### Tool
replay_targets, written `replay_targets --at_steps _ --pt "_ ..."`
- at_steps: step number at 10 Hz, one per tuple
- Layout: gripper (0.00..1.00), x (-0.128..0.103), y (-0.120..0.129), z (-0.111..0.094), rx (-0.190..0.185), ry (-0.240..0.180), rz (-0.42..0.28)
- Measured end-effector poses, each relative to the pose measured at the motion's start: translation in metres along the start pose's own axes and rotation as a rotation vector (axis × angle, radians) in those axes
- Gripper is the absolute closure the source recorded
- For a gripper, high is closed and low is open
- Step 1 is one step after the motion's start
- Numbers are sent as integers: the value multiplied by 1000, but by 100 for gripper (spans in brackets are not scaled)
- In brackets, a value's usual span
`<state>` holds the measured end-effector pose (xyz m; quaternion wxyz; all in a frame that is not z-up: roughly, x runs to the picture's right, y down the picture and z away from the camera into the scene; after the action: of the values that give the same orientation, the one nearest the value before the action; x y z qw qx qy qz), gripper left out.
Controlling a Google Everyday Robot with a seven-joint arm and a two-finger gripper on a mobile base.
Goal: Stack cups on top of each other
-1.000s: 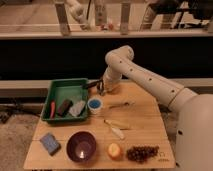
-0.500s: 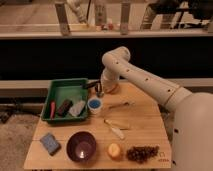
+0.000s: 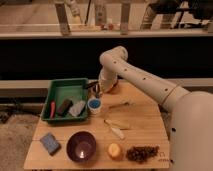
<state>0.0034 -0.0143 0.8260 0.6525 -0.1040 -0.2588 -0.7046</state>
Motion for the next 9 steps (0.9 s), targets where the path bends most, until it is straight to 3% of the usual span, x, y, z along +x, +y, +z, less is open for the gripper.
replay_targets --at_steps 4,8,9 --pt "100 -10 -11 -6 56 -50 -156" --pt "99 -14 -15 -1 43 -80 -255" --pt "91 -15 -15 1 39 -85 -272"
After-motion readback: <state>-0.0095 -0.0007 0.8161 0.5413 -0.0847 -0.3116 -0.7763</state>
